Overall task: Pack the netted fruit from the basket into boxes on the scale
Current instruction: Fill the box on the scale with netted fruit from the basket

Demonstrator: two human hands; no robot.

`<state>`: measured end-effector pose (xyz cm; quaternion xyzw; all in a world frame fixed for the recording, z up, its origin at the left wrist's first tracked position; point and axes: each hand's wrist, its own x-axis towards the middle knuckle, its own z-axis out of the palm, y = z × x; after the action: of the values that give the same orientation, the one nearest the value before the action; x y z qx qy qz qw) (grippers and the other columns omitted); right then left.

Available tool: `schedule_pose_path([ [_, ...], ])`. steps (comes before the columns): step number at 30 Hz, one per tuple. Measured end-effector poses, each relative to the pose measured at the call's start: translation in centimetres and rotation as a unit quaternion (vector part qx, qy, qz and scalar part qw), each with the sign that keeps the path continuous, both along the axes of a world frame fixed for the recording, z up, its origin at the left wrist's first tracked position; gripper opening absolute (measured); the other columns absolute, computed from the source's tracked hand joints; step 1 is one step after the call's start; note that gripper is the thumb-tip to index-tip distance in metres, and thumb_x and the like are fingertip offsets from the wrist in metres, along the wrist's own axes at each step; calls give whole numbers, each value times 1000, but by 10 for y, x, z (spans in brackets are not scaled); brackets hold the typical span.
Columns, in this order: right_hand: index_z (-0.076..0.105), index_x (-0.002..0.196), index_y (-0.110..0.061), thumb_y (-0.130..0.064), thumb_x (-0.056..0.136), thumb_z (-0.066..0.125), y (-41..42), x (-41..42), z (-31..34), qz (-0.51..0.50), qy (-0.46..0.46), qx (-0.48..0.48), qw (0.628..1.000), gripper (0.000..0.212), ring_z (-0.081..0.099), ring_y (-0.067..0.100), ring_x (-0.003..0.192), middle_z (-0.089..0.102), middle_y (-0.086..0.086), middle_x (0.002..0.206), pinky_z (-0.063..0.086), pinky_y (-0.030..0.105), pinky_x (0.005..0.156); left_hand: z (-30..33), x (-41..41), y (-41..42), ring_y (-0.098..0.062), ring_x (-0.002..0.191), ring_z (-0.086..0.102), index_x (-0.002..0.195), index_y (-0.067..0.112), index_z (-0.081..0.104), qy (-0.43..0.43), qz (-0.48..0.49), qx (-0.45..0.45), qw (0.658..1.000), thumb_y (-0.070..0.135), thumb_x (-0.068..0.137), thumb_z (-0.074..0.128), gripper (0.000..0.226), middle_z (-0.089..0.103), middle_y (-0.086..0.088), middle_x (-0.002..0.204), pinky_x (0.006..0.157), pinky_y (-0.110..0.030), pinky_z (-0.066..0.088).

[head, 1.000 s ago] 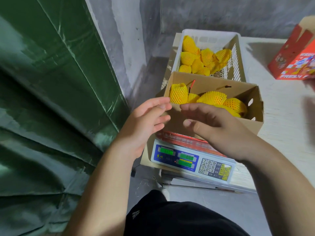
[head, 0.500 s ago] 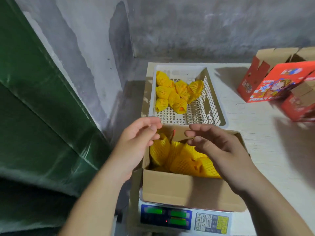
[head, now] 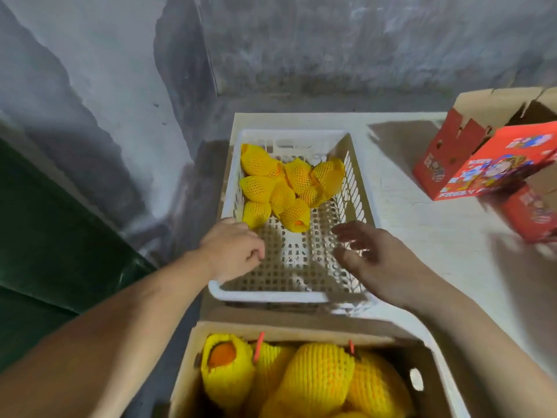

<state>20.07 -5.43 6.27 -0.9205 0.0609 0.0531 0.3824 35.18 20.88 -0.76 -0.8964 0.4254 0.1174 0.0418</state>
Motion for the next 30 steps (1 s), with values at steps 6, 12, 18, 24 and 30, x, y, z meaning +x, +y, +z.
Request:
schedule_pose_path([
  [6, 39, 155, -19, -33, 99, 59, -39, 148, -64, 52, 70, -219, 972, 61, 49, 37, 137, 44, 15, 155, 48, 45, 108, -11, 27, -16, -9, 92, 63, 94, 34, 65, -4, 16, -51, 999, 39, 103, 44, 24, 69, 16, 96, 88, -34, 51],
  [12, -1, 165, -18, -18, 99, 56, -55, 254, -114, 86, 56, -360, 927, 87, 11, 41, 156, 5, 9, 173, 21, 54, 124, -26, 30, -21, -18, 89, 61, 80, 30, 50, -62, 15, -14, 998, 44, 96, 40, 23, 64, 9, 87, 84, -36, 46],
  [18, 28, 160, -14, -14, 108, 42, -60, 270, -153, -3, 9, -355, 935, 54, 19, 42, 151, 20, 20, 164, 19, 58, 119, -33, 28, -18, -14, 63, 50, 64, 27, 54, -96, 14, -50, 994, 38, 86, 62, 26, 53, 12, 64, 70, -28, 35],
  [24, 23, 154, -13, -7, 98, 52, -62, 282, -168, 55, 73, -417, 904, 63, 49, 42, 135, 36, 19, 157, 38, 51, 116, -29, 23, -20, -20, 63, 51, 67, 25, 60, -116, 11, -102, 988, 30, 90, 61, 23, 56, 6, 65, 73, -34, 40],
  [30, 14, 154, -17, -39, 87, 76, -48, 270, -190, 48, 168, -398, 901, 95, 49, 46, 132, 38, 15, 146, 33, 57, 116, -29, 23, -21, -22, 59, 50, 62, 22, 61, -147, 4, -114, 983, 23, 87, 61, 25, 54, 3, 60, 70, -34, 39],
])
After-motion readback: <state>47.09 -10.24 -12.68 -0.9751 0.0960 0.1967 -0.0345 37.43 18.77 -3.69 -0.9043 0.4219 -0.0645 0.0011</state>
